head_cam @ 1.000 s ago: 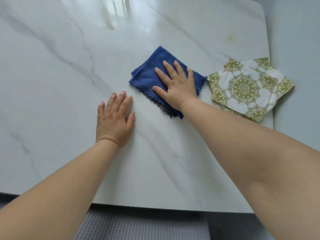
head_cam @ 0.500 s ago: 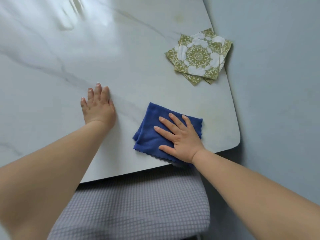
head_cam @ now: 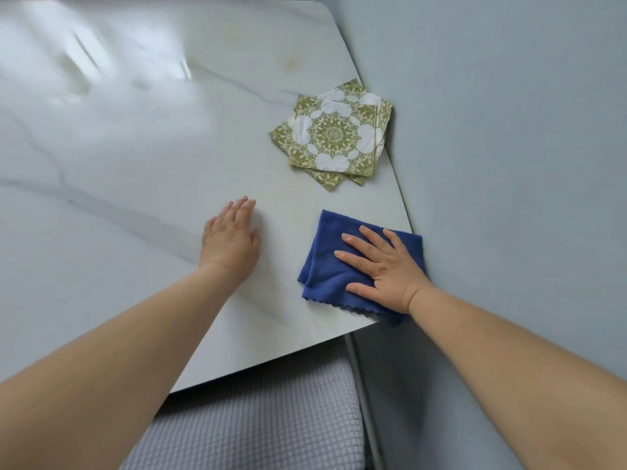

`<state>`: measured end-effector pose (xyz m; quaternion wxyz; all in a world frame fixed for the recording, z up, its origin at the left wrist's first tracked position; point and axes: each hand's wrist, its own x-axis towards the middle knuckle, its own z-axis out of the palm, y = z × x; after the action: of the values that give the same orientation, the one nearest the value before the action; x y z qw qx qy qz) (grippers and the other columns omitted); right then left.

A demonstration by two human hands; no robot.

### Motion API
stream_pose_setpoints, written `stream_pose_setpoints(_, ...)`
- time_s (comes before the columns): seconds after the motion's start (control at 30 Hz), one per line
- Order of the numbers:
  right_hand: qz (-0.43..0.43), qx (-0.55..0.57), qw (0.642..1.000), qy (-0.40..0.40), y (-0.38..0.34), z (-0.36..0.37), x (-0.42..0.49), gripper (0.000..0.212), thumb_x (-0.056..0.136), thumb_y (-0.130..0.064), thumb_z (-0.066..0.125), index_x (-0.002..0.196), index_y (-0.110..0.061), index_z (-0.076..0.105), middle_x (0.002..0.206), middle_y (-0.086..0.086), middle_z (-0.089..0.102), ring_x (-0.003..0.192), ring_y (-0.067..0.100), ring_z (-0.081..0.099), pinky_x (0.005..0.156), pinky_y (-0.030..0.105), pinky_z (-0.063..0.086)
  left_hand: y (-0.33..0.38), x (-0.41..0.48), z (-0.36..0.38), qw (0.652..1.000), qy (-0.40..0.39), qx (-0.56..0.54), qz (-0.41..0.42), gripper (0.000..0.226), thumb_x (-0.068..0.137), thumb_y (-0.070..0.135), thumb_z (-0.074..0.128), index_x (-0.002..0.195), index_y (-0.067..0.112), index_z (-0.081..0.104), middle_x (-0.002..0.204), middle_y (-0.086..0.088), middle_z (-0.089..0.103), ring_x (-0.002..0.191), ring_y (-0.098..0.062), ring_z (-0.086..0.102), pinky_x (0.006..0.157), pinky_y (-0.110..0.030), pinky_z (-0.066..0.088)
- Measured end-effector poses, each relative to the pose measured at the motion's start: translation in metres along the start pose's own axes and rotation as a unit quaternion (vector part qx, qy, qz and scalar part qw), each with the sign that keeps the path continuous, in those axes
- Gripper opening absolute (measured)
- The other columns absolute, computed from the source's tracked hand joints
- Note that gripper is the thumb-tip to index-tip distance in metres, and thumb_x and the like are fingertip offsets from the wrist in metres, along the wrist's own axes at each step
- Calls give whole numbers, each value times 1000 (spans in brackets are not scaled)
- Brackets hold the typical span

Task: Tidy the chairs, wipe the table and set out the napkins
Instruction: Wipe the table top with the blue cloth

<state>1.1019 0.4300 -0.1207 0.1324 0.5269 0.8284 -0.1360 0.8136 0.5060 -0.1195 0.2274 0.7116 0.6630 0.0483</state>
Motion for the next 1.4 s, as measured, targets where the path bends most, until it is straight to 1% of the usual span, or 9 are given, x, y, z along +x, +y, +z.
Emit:
stream_pose_setpoints(0.07, -16, 27, 999, -16, 7, -8, 2, 73, 83, -76, 5, 149, -45, 10, 155, -22, -7, 147, 10, -11, 117, 43, -13, 15, 11, -2, 1000, -2, -26, -5, 59, 92, 21, 47, 147, 18, 29, 155, -2, 29, 143, -21, 24, 117, -35, 16)
stream_pose_setpoints(0.2, 87, 188, 974, 90, -7, -16, 7, 66, 86, -63, 26, 138, -27, 46, 152, -11, 33, 144, 9, 15, 117, 44, 3, 57, 51, -13, 995, 27, -88, -41, 58, 91, 29, 53, 144, 16, 34, 146, -6, 38, 136, -27, 32, 113, -38, 24)
stream_pose_setpoints(0.37, 85, 19, 993, 77, -3, 11, 13, 64, 91, -62, 30, 136, -20, 49, 149, 1, 42, 140, 21, 25, 111, 48, 14, 112, 117, -21, 992, 42, -89, -81, 72, 89, 46, 56, 147, 17, 26, 154, -5, 24, 141, -26, 23, 114, -43, 23)
stream_pose_setpoints(0.6, 9, 44, 997, 70, 31, -2, 34, 65, 90, -65, 27, 141, -27, 42, 157, -6, 28, 147, 18, 15, 115, 46, -1, 144, 184, -13, 992, -11, -4, -123, 95, 81, 65, 54, 152, 19, 9, 160, -5, 9, 146, -25, 9, 114, -46, 14)
stream_pose_setpoints(0.8, 11, 28, 995, 96, 33, 5, 35, 63, 90, -65, 31, 138, -27, 46, 153, -5, 37, 143, 18, 18, 113, 47, 8, 161, 212, -17, 984, -15, -2, -175, 99, 66, 67, 70, 139, 13, 32, 139, -10, 37, 129, -32, 33, 102, -48, 29)
stream_pose_setpoints(1.0, -3, 25, 992, 125, 31, 9, 36, 61, 89, -65, 33, 135, -27, 46, 151, -4, 39, 142, 20, 29, 111, 49, 15, 168, 221, -31, 967, -102, -116, -202, 58, 60, 50, 83, 94, 13, 54, 97, -4, 63, 87, -27, 60, 81, -39, 50)
stream_pose_setpoints(1.07, -1, 25, 991, 128, 31, 10, 36, 61, 88, -65, 33, 135, -27, 44, 151, -4, 39, 142, 20, 27, 111, 49, 15, 174, 218, -33, 959, -123, -165, -195, 54, 62, 44, 85, 96, 13, 57, 93, -4, 62, 83, -28, 60, 74, -37, 52)
stream_pose_setpoints(1.23, 4, 29, 992, 125, 31, 11, 36, 61, 88, -65, 34, 136, -27, 42, 152, -4, 37, 142, 20, 25, 111, 49, 15, 181, 207, -40, 935, -138, -277, -173, 62, 61, 35, 86, 112, 14, 57, 105, -3, 62, 97, -26, 60, 85, -37, 51)
stream_pose_setpoints(1.4, 6, 20, 992, 122, 30, 8, 36, 62, 88, -65, 33, 135, -26, 49, 151, -4, 40, 141, 20, 24, 111, 48, 15, 158, 184, -61, 870, -96, -445, -191, 56, 61, 15, 86, 110, 19, 58, 102, -3, 69, 90, -26, 68, 83, -42, 57)
